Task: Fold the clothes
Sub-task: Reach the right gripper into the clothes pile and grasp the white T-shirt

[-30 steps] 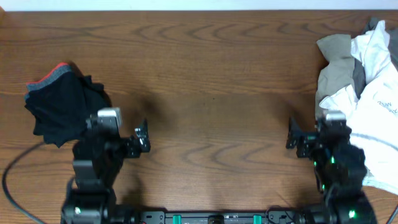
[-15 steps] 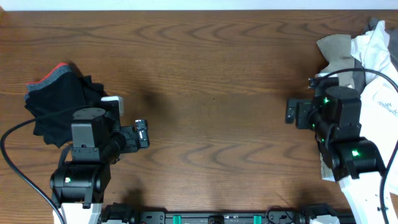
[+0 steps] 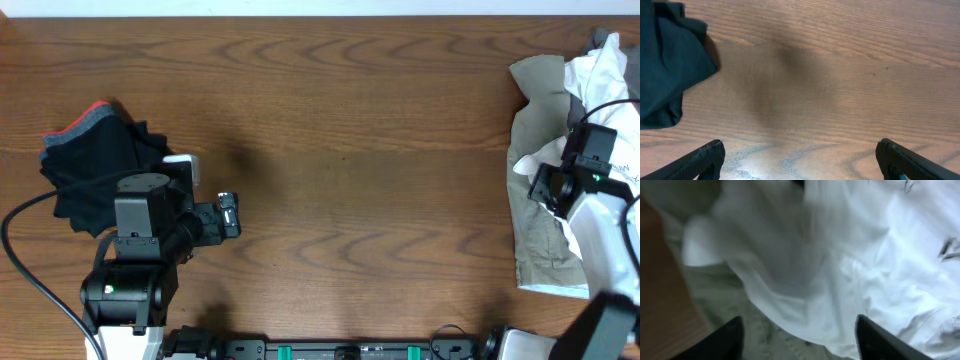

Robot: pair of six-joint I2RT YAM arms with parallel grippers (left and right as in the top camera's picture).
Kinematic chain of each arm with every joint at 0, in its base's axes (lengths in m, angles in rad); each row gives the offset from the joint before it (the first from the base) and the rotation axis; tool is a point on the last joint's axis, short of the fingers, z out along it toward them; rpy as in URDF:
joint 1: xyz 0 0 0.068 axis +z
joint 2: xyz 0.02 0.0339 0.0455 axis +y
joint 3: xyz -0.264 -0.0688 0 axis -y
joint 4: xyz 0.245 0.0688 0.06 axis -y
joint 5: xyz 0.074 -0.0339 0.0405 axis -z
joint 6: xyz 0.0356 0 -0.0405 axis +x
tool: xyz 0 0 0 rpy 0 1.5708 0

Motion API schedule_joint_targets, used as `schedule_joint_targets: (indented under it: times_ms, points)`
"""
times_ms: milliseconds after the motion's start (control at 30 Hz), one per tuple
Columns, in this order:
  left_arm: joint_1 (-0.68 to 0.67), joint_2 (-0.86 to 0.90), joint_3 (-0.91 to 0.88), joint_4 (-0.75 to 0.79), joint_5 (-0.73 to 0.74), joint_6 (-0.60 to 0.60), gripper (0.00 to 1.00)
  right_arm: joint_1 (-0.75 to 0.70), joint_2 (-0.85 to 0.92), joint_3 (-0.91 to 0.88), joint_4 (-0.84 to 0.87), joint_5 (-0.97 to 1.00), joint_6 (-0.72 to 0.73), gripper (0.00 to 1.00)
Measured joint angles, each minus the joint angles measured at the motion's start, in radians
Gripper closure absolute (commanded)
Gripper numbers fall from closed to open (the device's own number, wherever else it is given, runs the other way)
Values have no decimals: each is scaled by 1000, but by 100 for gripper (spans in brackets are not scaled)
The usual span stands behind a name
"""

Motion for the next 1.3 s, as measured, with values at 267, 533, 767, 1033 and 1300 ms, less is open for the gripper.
schedule_joint_targets:
  times_ms: [267,533,767,1033,1300]
  points:
    - [0,0,0,0,0,0,2,-31,112,0,11,21,7,54]
    - [0,0,0,0,0,0,2,-32,112,0,27,24,8,51]
    - [0,0,0,0,0,0,2,-32,113,-2,70,26,8,58]
    - [0,0,0,0,0,0,2,-33,119,-3,75,26,7,64]
    - [0,0,0,0,0,0,2,-33,119,-3,75,21,8,54]
